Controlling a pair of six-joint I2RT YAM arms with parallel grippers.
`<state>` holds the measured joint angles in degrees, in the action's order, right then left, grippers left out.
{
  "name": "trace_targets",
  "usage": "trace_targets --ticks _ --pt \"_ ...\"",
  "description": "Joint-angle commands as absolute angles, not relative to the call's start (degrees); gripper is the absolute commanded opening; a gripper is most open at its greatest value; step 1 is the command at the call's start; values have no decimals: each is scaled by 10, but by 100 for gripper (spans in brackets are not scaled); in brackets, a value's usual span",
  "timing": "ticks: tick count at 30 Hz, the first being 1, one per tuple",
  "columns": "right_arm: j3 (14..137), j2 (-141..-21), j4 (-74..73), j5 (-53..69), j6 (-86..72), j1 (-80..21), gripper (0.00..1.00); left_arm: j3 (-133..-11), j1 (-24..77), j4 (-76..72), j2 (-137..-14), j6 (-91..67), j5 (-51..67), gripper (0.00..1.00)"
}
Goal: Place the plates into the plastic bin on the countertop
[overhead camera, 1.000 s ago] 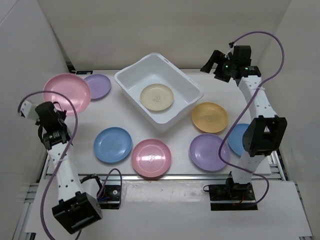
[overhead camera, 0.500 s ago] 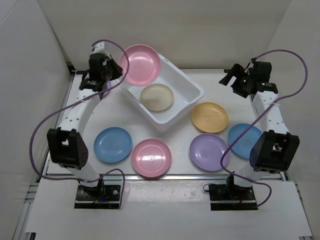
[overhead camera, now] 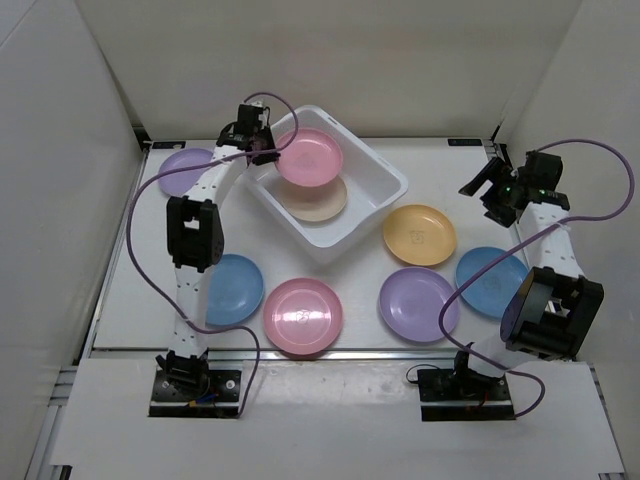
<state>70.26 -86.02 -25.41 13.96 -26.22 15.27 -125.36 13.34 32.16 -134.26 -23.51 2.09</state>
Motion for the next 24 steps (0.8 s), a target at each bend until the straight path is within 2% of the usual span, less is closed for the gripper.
trace_targets --ticks 1,9,14,16,19,20,24 --pt "693 -841 -229 135 -263 157 99 -1292 144 365 -1331 -221 17 10" --pt "674 -849 -225 127 -250 156 99 -1295 152 401 -1357 -138 26 11" --pt "658 -860 -220 139 -227 156 99 -1296 160 410 -1370 -120 38 41" --pt "655 -867 -222 141 -212 156 99 -1302 164 411 -1370 -114 33 62" --pt "659 -889 -223 141 -189 149 99 -1318 170 410 -1368 -113 27 83" --pt "663 -898 -224 141 -182 147 99 -1325 171 410 -1366 -113 29 99" --pt "697 -952 -235 136 -146 131 99 -1370 171 410 -1344 -105 40 100"
